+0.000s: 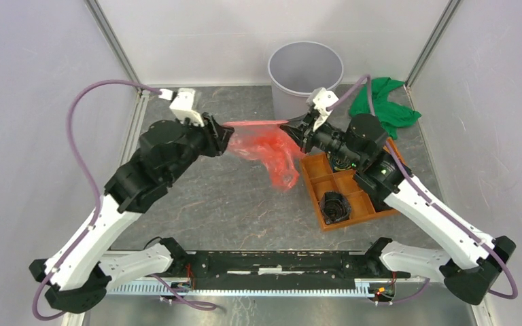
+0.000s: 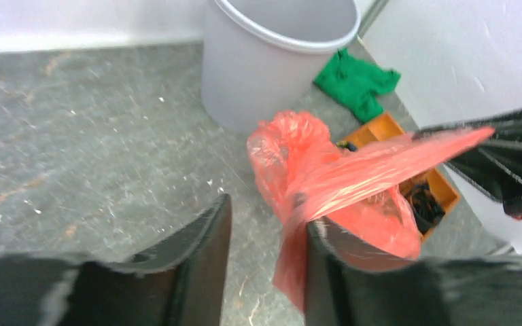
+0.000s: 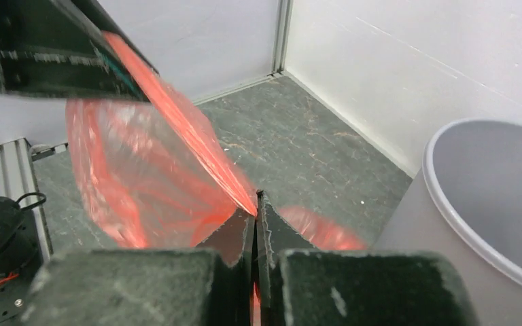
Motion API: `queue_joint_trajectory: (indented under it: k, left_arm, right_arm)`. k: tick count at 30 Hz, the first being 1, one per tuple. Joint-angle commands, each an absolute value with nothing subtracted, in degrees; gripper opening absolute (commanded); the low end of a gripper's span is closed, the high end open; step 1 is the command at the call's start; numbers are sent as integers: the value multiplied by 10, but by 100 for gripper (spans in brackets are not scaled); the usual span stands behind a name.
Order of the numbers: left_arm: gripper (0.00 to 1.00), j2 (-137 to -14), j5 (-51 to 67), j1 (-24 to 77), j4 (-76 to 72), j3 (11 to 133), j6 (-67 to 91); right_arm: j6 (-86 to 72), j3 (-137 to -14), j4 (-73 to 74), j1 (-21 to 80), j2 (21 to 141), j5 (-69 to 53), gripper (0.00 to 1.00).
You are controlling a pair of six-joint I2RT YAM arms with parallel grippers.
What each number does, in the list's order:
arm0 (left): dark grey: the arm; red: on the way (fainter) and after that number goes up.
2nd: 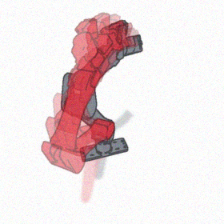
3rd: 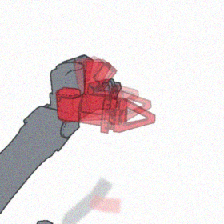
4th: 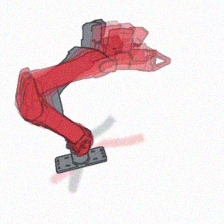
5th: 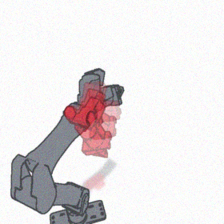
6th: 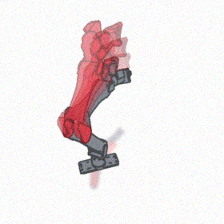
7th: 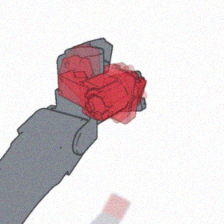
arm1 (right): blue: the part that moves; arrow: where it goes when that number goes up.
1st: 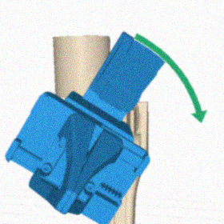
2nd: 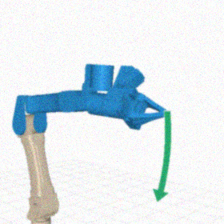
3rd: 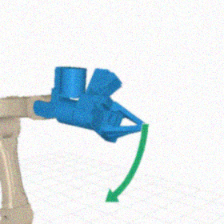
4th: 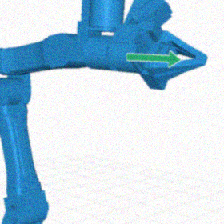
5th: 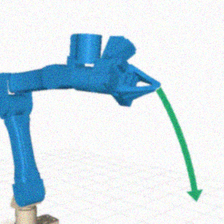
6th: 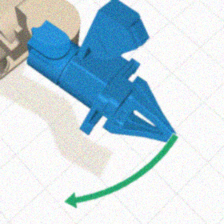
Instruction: Put the trash bags into the trash bin
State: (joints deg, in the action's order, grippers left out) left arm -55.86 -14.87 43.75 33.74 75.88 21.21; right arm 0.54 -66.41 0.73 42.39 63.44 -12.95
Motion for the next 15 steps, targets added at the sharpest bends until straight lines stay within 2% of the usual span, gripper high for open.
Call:
queue_joint_trajectory:
  k: [1, 3, 4, 7, 10, 12, 15]
  left_arm:
    - [50, -511, -252, 437, 338, 731, 212]
    - [57, -493, -276, 437, 341, 675, 241]
    - [54, -487, -282, 437, 345, 639, 258]
    - [39, -478, -271, 437, 340, 578, 299]
    - [33, -485, -254, 437, 333, 569, 302]
    - [27, -504, -262, 437, 342, 599, 284]
    - [12, -542, -281, 437, 372, 700, 239]
  right_arm:
    - [-21, -615, 15, 427, 600, -112, 0]
    - [-46, -561, -21, 428, 577, -114, 0]
    - [-58, -538, -30, 427, 568, -112, 0]
    - [-79, -495, -48, 426, 560, -108, 1]
    - [-72, -503, -43, 427, 587, -112, 0]
    - [-56, -547, -18, 426, 614, -109, 0]
    - [-27, -646, 38, 427, 654, -91, 1]
